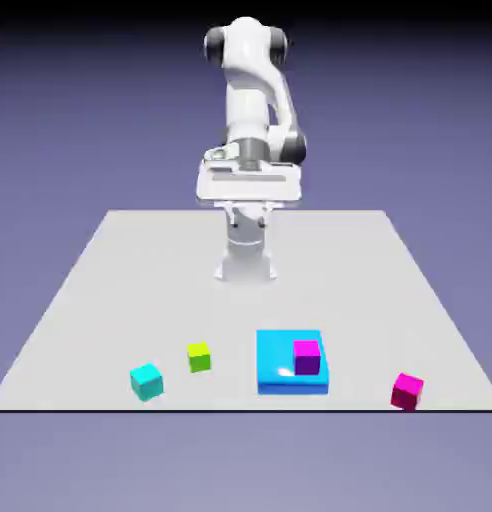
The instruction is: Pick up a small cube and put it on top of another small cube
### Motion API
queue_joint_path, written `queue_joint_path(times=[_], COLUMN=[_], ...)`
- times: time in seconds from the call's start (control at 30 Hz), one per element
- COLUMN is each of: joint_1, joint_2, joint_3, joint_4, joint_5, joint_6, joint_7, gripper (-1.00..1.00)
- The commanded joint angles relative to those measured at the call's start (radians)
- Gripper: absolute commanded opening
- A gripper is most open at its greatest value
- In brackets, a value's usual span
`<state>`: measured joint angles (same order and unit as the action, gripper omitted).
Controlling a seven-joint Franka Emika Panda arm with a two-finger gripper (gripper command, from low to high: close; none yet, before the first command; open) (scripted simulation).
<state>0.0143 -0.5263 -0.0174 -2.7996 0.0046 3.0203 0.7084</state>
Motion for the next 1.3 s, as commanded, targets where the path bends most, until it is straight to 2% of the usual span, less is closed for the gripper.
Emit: queue_joint_path(times=[0.0, 0.6, 0.87, 0.9, 1.13, 1.2, 1.27], joint_1=[0.002, 0.035, -0.114, -0.114, 0.031, 0.035, 0.106], joint_2=[0.036, 0.685, 0.908, 0.908, 0.691, 0.685, 0.632], joint_3=[-0.014, -0.272, -0.106, -0.106, -0.267, -0.272, -0.211], joint_4=[0.009, 0.163, 0.204, 0.204, 0.164, 0.163, 0.172], joint_5=[0.004, 0.072, 0.149, 0.149, 0.074, 0.072, -0.011], joint_6=[-0.014, -0.262, -0.077, -0.077, -0.257, -0.262, -0.349], joint_7=[-0.027, -0.511, -0.569, -0.569, -0.512, -0.511, -0.581], gripper=[0.00, 0.00, 0.00, -1.00, -1.00, -1.00, -1.00])
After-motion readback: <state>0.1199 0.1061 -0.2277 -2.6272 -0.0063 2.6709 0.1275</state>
